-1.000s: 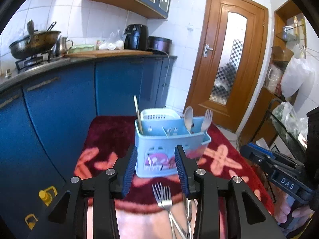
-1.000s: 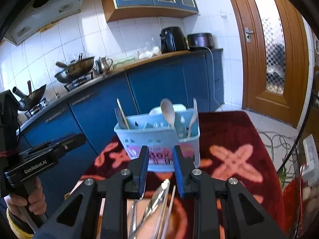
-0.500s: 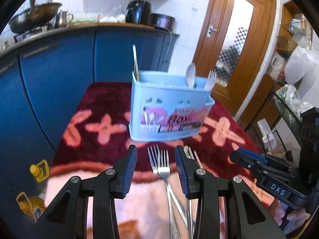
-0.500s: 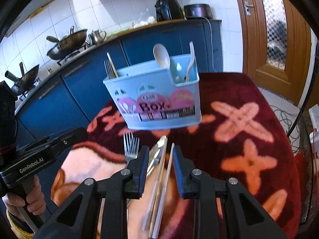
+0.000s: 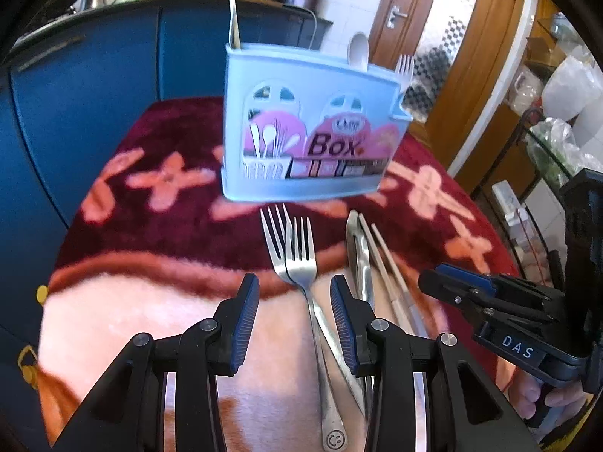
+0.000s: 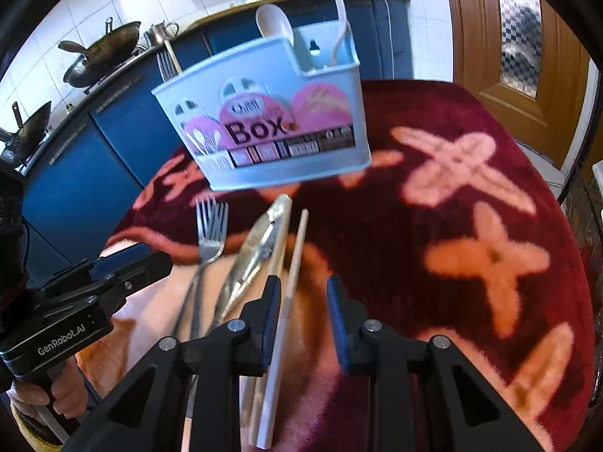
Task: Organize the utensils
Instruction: 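Lower the right tool onto the wooden chopstick while the left tool lowers onto the metal fork, then grasp the chopstick with the right tool while the left tool grasps the metal fork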
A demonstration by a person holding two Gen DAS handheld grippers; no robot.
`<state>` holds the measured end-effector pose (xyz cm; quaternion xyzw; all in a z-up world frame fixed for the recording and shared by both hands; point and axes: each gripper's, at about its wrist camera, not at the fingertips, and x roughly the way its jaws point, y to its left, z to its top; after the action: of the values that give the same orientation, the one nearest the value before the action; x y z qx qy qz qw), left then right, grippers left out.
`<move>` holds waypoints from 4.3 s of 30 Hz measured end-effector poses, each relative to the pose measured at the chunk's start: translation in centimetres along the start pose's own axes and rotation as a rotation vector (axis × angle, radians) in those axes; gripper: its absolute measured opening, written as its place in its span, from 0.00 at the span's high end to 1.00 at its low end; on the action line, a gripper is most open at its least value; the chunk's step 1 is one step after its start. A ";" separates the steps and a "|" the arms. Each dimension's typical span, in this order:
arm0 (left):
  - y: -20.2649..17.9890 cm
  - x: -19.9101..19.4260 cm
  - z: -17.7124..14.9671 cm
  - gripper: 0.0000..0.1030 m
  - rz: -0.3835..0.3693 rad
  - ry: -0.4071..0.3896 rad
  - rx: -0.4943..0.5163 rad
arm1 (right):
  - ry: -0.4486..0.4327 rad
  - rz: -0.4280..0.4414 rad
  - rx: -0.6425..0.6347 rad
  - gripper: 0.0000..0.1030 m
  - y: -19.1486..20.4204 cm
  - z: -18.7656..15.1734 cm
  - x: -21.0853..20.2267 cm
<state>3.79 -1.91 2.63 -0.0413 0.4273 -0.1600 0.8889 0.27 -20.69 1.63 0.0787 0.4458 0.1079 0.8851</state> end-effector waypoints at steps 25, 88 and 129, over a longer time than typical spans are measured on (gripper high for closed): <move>0.9 2.6 -1.4 0.65 -0.009 0.078 -0.026 | 0.048 0.001 -0.008 0.72 0.1 -0.1 1.9; 0.9 -2.3 0.1 0.99 -0.052 -0.086 -0.039 | -0.036 0.121 -0.003 0.94 -0.8 2.2 -2.9; -1.3 -9.8 10.1 0.99 -0.004 -0.436 0.058 | -0.344 0.047 -0.066 0.94 0.4 9.0 -8.6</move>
<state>5.53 -0.66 16.63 -0.0502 0.2203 -0.1610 0.9607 2.47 -22.95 13.67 0.0773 0.2820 0.1283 0.9476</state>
